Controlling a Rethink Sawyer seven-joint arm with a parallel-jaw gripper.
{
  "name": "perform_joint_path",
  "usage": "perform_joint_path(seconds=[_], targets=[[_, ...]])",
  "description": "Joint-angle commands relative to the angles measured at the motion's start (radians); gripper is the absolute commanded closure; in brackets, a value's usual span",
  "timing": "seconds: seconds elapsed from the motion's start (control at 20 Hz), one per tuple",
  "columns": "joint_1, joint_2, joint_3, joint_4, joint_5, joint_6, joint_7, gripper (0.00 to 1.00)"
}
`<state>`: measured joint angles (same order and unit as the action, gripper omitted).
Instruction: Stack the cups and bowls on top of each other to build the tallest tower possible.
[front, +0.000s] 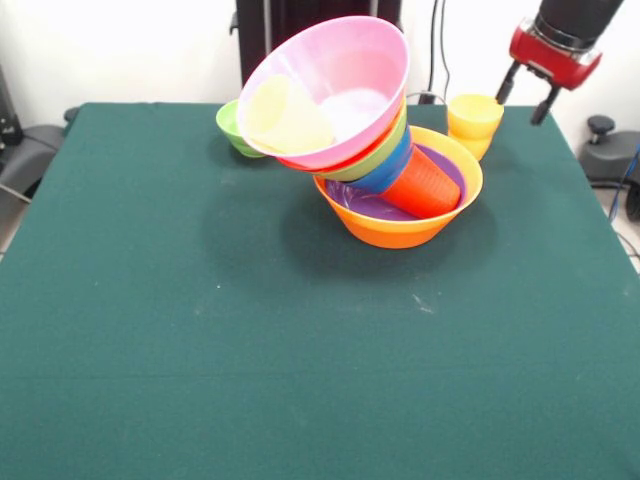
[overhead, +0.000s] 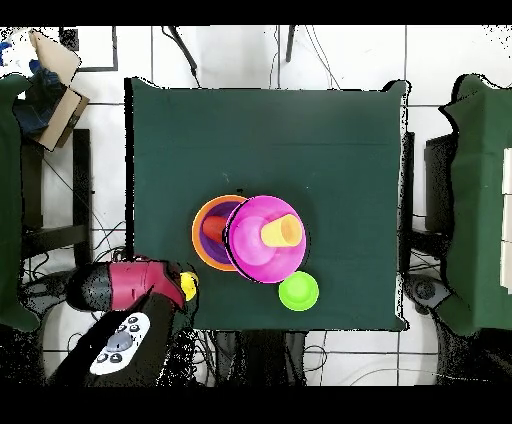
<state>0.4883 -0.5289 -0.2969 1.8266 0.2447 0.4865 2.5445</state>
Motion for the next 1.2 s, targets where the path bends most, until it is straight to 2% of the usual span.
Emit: perform_joint_path(seconds=[0.05, 0.35, 0.5, 0.95, 1.2], targets=[[0.038, 0.069, -0.028, -0.005, -0.007, -0.059, 0.189, 0.0], [0.074, 0.112, -0.062, -0.031, 0.019, -0.08, 0.204, 0.0], [0.063, 0.106, -0.036, -0.011, 0.03, -0.107, 0.188, 0.0], [-0.059, 0.076, 0.159, 0.082, 0.033, -0.308, 0.126, 0.0], [-0.109, 0.078, 0.23, 0.1, 0.011, -0.362, 0.116, 0.0]])
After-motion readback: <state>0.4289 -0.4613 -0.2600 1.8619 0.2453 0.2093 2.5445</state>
